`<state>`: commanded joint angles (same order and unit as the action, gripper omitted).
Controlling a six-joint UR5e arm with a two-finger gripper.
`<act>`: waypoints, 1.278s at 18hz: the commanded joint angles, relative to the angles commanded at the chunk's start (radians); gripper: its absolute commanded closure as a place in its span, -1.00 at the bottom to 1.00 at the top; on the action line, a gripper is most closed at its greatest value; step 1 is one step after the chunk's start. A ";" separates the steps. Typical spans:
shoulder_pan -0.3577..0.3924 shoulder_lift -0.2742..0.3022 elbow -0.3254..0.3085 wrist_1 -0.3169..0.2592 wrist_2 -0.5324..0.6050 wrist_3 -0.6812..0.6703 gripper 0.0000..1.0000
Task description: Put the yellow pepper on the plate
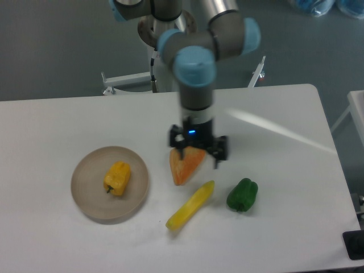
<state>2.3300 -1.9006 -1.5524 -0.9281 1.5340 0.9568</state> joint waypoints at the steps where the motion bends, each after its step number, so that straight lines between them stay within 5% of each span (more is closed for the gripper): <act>1: 0.012 -0.003 0.002 0.000 0.002 0.038 -1.00; 6: 0.065 -0.006 0.009 0.000 0.003 0.186 -1.00; 23: 0.061 -0.022 0.037 0.002 0.003 0.186 -1.00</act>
<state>2.3915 -1.9221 -1.5156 -0.9265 1.5370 1.1428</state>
